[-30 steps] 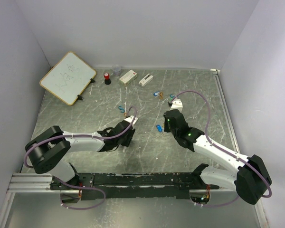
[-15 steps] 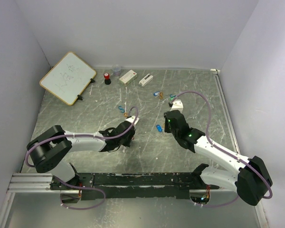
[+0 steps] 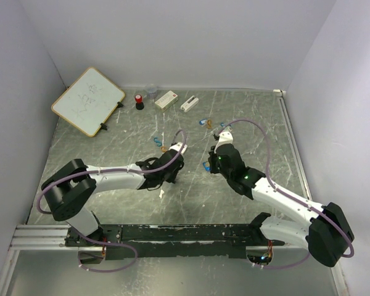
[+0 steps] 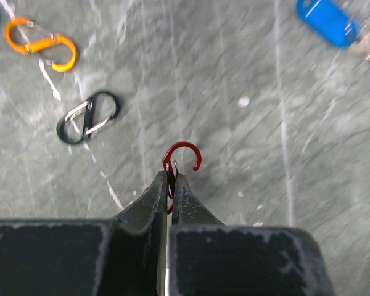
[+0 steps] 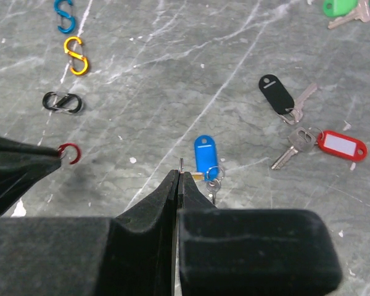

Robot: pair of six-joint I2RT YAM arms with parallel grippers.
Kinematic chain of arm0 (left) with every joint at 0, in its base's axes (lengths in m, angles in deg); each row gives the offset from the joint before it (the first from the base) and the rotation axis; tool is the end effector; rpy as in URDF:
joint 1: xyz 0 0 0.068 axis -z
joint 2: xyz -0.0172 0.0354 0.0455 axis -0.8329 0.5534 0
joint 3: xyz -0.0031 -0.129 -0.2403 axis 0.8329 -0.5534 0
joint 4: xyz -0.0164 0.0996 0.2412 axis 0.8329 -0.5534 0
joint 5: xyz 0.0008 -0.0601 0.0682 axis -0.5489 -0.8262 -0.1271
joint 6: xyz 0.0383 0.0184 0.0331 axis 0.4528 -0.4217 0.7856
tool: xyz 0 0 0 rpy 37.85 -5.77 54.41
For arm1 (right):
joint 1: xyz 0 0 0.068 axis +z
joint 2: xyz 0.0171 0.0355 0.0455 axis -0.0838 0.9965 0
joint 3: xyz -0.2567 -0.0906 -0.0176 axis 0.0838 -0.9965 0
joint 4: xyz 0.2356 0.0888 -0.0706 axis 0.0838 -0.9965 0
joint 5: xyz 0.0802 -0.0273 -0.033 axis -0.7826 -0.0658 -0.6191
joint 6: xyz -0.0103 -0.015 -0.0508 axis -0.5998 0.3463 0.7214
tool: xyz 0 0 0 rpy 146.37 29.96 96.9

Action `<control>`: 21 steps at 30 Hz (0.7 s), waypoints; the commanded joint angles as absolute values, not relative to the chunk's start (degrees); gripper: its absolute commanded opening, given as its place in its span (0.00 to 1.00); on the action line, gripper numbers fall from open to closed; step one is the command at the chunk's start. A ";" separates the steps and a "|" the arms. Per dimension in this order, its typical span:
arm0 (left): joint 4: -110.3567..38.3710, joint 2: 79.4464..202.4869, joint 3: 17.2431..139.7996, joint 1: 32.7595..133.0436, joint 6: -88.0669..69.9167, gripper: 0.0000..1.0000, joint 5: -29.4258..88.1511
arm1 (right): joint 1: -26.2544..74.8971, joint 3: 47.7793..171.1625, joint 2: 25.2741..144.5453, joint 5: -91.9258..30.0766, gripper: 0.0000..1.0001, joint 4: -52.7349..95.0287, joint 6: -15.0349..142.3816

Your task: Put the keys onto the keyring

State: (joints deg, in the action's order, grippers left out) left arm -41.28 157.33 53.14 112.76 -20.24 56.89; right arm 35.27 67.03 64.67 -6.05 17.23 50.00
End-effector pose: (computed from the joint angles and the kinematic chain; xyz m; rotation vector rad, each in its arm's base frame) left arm 0.1846 -0.2563 0.1665 0.5364 2.3052 -0.2657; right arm 0.1811 0.1386 0.2260 -0.1851 2.1116 0.3120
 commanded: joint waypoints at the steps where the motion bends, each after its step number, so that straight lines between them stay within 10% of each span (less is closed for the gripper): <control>1: -41.14 158.61 58.41 112.93 -20.05 0.07 56.06 | 36.42 66.61 64.26 -8.44 0.00 20.47 52.08; 21: -35.67 156.46 62.09 110.96 -19.20 0.07 45.63 | 41.81 67.19 68.69 -10.88 0.00 26.85 56.65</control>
State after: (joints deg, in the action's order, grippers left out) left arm -38.30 158.55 61.38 111.36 -19.80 47.97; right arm 40.38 67.03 68.01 -10.25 24.22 55.00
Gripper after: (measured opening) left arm 0.091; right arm 0.006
